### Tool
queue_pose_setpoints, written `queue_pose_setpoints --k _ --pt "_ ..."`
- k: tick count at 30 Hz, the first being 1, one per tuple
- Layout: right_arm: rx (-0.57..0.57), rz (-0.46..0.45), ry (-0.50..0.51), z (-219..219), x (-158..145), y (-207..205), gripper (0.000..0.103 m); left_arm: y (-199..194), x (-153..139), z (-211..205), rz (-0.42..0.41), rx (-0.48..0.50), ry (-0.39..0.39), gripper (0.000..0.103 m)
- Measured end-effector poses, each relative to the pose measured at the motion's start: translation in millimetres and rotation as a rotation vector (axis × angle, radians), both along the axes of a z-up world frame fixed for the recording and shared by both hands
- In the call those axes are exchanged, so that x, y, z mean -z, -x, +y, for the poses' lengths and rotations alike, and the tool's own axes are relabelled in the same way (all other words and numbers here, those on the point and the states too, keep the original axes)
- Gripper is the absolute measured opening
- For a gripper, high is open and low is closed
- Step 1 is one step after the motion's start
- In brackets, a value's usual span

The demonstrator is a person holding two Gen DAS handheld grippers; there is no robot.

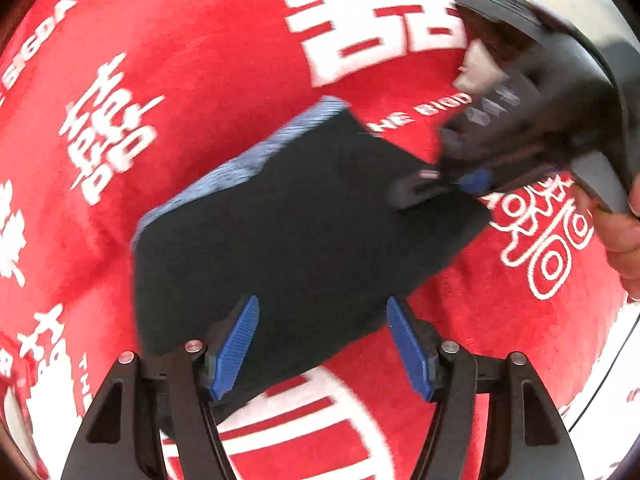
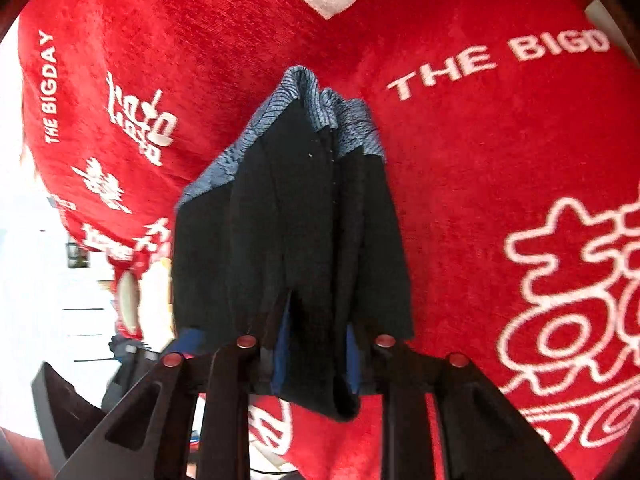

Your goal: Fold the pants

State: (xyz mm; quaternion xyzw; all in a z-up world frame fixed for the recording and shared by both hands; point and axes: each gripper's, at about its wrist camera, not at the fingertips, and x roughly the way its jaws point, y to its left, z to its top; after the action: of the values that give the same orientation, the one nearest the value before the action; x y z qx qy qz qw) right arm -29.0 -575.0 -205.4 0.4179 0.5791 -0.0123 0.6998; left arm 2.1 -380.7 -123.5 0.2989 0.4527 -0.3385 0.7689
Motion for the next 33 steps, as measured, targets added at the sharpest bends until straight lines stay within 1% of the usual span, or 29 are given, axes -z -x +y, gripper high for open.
queue_pose_setpoints --k 1,2,3,4,6,7,8,9,10,13,16,19,20,21,24,27,33 --pt "-0.004 0.014 0.035 1 -3 0 0.036 -7 -3 9 -0.005 -0.028 -0.001 0.068" --pt "-0.013 0.038 0.092 3 -7 0 0.044 -14 -4 15 -0.011 -0.055 -0.004 0.068" --pt "-0.027 0.062 0.151 5 -10 0 0.045 -21 -6 22 -0.015 -0.086 -0.005 0.068" --pt "-0.041 0.076 0.196 7 -13 0 0.046 -30 -7 32 -0.018 -0.124 -0.006 0.068" --pt "-0.039 0.083 0.228 8 -19 -2 0.045 -47 -8 48 -0.029 -0.199 -0.013 0.068" --pt "-0.034 0.088 0.25 8 -22 -3 0.044 -59 -7 57 -0.026 -0.243 -0.014 0.068" --pt "-0.028 0.086 0.28 8 -27 -4 0.039 -70 -5 64 -0.018 -0.278 -0.014 0.068" --pt "-0.019 0.073 0.297 7 -33 -6 0.036 -77 -3 69 -0.008 -0.31 -0.015 0.068" --pt "-0.011 0.06 0.298 7 -38 -8 0.033 -86 1 75 0.004 -0.346 -0.018 0.068" --pt "0.001 0.01 0.28 12 -47 -20 0.033 -103 9 88 0.054 -0.416 -0.006 0.068" --pt "-0.051 -0.012 0.273 30 -50 -37 0.033 -113 23 92 0.127 -0.443 -0.002 0.068" --pt "-0.131 0.018 0.31 47 -40 -45 0.033 -121 36 92 0.169 -0.46 0.003 0.069" --pt "-0.151 0.042 0.322 52 -34 -46 0.033 -122 38 93 0.175 -0.467 0.006 0.078" --pt "-0.16 0.059 0.332 55 -28 -45 0.033 -123 40 94 0.18 -0.472 0.007 0.083" --pt "-0.162 0.067 0.357 61 -20 -38 0.033 -129 45 99 0.22 -0.484 0.026 0.085" --pt "-0.168 0.066 0.379 63 -20 -34 0.033 -133 47 103 0.252 -0.488 0.035 0.085" --pt "-0.144 0.082 0.399 64 -20 -30 0.034 -141 48 100 0.301 -0.488 0.001 0.085"
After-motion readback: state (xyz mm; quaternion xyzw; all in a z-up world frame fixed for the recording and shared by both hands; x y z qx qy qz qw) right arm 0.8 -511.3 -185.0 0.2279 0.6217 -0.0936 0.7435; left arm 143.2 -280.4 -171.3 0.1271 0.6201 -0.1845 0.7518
